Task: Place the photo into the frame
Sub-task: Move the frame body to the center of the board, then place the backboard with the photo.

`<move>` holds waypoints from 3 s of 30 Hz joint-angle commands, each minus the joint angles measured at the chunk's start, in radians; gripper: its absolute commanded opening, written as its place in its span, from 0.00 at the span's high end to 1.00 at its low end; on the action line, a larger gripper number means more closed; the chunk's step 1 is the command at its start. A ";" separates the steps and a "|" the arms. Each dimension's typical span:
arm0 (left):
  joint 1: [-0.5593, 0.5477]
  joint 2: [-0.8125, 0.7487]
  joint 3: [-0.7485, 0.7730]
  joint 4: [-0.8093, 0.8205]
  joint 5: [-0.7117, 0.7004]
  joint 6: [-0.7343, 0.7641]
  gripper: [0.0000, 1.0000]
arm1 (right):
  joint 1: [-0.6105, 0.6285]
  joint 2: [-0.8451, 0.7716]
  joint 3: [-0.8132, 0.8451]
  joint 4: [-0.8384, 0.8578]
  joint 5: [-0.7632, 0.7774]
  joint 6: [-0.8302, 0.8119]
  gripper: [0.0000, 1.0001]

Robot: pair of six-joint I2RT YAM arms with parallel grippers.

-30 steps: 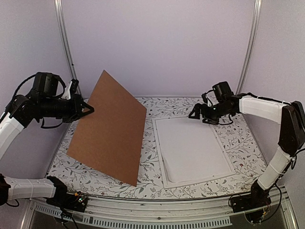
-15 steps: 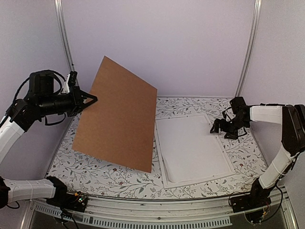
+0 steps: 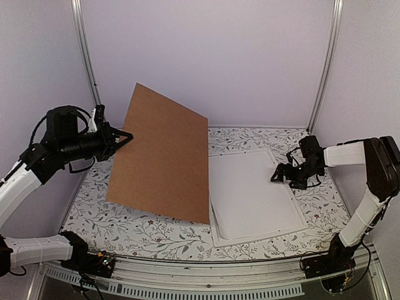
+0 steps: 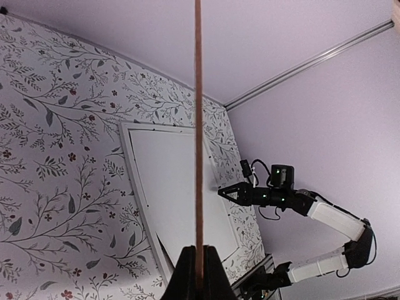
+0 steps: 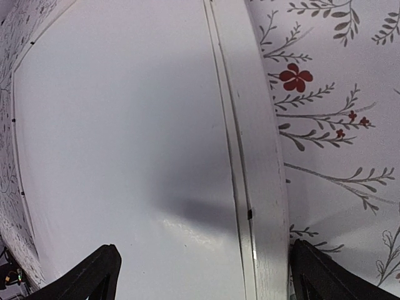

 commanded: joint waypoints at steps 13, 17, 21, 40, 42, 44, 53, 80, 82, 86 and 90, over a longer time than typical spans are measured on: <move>-0.018 -0.072 -0.196 0.323 -0.031 -0.201 1.00 | 0.366 -0.052 -0.047 0.185 -0.059 0.231 0.03; -0.059 -0.058 -0.250 0.388 -0.050 -0.233 1.00 | 0.384 -0.067 -0.029 0.188 -0.042 0.266 0.02; -0.109 -0.029 -0.296 0.484 -0.079 -0.266 1.00 | 0.374 -0.102 0.011 0.118 0.045 0.247 0.01; -0.251 0.292 -0.309 0.800 -0.086 -0.356 1.00 | 0.193 -0.149 0.021 0.022 0.052 0.113 0.01; -0.258 0.321 -0.310 0.827 -0.085 -0.368 1.00 | 0.186 -0.151 0.016 0.021 0.050 0.106 0.01; -0.267 0.344 -0.313 0.858 -0.091 -0.380 1.00 | 0.179 -0.157 0.010 0.021 0.048 0.099 0.01; -0.285 0.408 -0.326 0.918 -0.113 -0.388 1.00 | 0.171 -0.162 -0.008 0.030 0.045 0.079 0.01; -0.297 0.523 -0.325 0.975 -0.098 -0.378 1.00 | 0.169 -0.172 -0.064 0.077 0.029 0.081 0.01; -0.297 0.528 -0.322 0.975 -0.092 -0.378 1.00 | 0.170 -0.170 -0.066 0.078 0.028 0.081 0.01; -0.298 0.541 -0.321 0.978 -0.083 -0.384 1.00 | 0.170 -0.168 -0.066 0.078 0.029 0.081 0.02; -0.298 0.550 -0.319 0.985 -0.073 -0.389 1.00 | 0.169 -0.167 -0.066 0.079 0.030 0.079 0.01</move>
